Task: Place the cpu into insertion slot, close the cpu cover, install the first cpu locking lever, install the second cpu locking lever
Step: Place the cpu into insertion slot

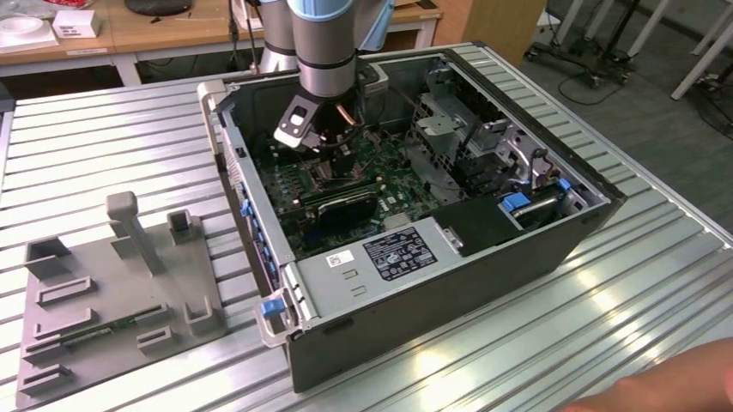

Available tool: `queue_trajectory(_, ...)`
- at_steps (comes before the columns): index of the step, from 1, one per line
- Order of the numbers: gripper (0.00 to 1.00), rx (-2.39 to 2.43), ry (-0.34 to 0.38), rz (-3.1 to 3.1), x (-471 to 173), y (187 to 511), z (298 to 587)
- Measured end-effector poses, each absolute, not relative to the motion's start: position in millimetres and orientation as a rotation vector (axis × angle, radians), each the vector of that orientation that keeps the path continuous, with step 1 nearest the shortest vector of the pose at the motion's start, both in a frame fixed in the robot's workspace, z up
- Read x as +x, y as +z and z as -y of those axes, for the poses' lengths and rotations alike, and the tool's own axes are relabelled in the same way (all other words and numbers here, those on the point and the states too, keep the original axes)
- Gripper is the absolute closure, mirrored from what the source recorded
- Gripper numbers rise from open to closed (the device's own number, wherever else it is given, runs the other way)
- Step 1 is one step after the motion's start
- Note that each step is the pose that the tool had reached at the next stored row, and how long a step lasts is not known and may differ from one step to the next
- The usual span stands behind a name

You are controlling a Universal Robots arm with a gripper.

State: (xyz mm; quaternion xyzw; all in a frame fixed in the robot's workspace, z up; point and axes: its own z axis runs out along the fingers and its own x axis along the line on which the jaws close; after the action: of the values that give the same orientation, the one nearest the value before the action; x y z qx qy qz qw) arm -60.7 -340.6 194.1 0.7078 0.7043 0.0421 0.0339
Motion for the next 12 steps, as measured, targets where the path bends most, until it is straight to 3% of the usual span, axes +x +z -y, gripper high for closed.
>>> queue_trajectory(12,0.46,2.178,0.129,-2.165,-61.3,193.1,340.6)
